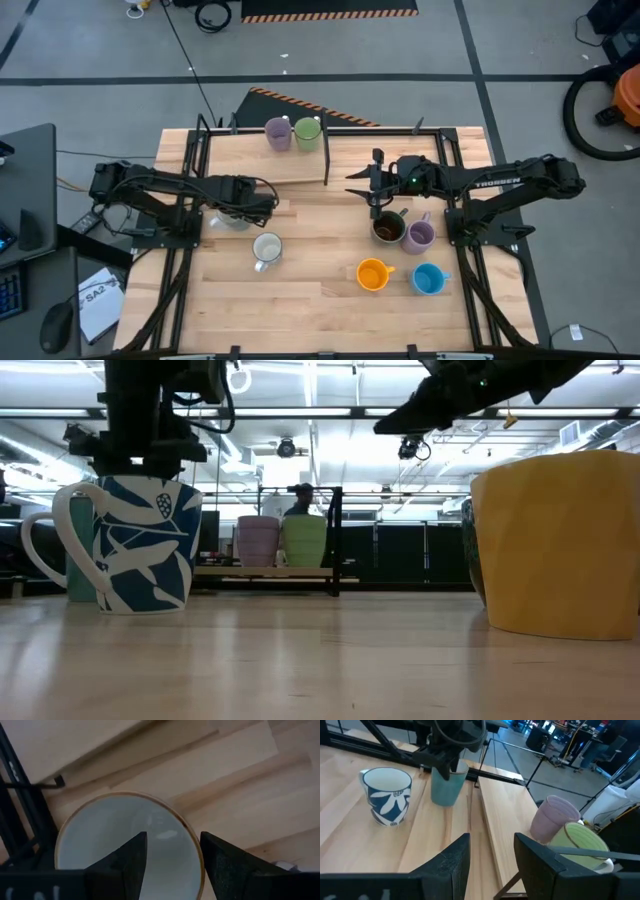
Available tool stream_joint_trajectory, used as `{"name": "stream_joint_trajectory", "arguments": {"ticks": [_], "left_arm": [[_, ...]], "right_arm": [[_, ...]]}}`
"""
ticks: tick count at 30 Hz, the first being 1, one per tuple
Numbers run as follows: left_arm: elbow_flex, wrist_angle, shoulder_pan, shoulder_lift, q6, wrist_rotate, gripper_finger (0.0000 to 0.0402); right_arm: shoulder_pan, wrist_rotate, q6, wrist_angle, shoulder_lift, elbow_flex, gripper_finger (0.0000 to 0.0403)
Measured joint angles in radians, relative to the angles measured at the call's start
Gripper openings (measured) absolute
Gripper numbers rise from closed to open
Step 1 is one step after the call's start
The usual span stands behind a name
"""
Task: Place coffee mugs
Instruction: Put the light blue mug on the shelf
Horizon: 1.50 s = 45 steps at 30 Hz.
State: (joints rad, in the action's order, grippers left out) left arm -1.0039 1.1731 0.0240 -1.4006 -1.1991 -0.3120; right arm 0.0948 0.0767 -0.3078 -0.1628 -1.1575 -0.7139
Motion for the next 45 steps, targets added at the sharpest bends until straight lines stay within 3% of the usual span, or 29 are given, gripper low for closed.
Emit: {"name": "stream_joint_trajectory", "arguments": {"ticks": [4,12,45], "left_arm": [[0.0,-0.008,-0.025,-0.002,0.034,-0.033,0.0185],[0.0,-0.009,-0.074,-0.002,0.068,0.014,0.0159],[0.0,-0.049,-0.075,-0.098,0.113,0.078,0.0136]], "right_arm": [[0.0,0.006,0.024,-0.007,-0.012,0.0,0.0158],[-0.002,0.008,0.069,0.055,-0.016,0.0,0.0158],[-0.023,0.0,0.016,0.036,-0.015,0.0,0.0158]]}}
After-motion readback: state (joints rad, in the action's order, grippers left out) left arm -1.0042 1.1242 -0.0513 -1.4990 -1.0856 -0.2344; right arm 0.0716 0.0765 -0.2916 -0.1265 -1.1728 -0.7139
